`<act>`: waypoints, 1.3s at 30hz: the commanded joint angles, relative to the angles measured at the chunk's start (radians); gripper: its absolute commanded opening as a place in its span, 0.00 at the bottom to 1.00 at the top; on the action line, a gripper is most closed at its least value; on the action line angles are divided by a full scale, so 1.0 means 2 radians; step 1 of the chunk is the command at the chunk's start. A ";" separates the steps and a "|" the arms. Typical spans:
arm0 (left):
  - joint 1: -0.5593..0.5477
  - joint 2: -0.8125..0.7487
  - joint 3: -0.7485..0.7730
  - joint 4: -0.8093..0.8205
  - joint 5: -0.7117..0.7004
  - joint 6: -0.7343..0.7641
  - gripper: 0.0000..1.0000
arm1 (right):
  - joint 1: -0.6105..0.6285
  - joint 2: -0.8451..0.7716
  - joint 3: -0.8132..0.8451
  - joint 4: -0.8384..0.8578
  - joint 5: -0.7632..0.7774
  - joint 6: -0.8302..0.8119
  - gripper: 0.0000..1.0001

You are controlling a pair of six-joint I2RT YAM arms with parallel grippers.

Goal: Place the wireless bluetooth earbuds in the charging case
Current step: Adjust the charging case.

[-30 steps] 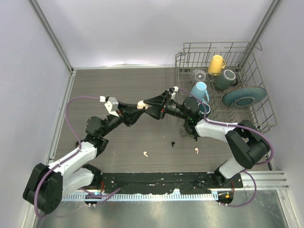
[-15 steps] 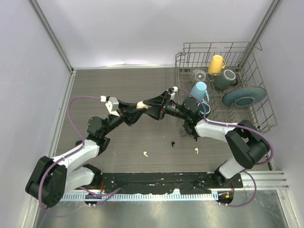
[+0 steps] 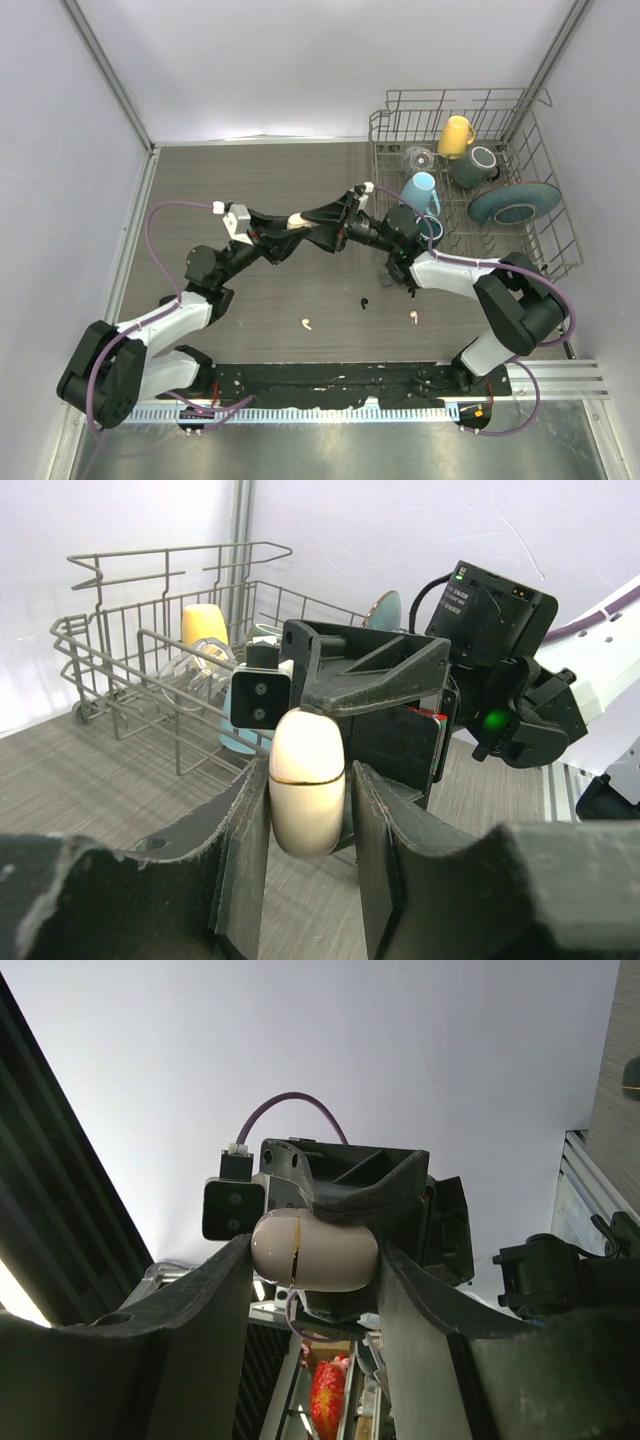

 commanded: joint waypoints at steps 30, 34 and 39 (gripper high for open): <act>-0.005 0.004 -0.053 0.165 -0.049 -0.019 0.00 | 0.003 -0.093 0.055 -0.301 0.061 -0.273 0.72; -0.005 -0.012 -0.071 0.188 -0.061 -0.015 0.00 | 0.003 -0.146 0.081 -0.429 0.140 -0.378 0.78; -0.005 -0.037 -0.076 0.188 -0.059 -0.018 0.00 | 0.003 -0.200 0.084 -0.482 0.186 -0.432 0.80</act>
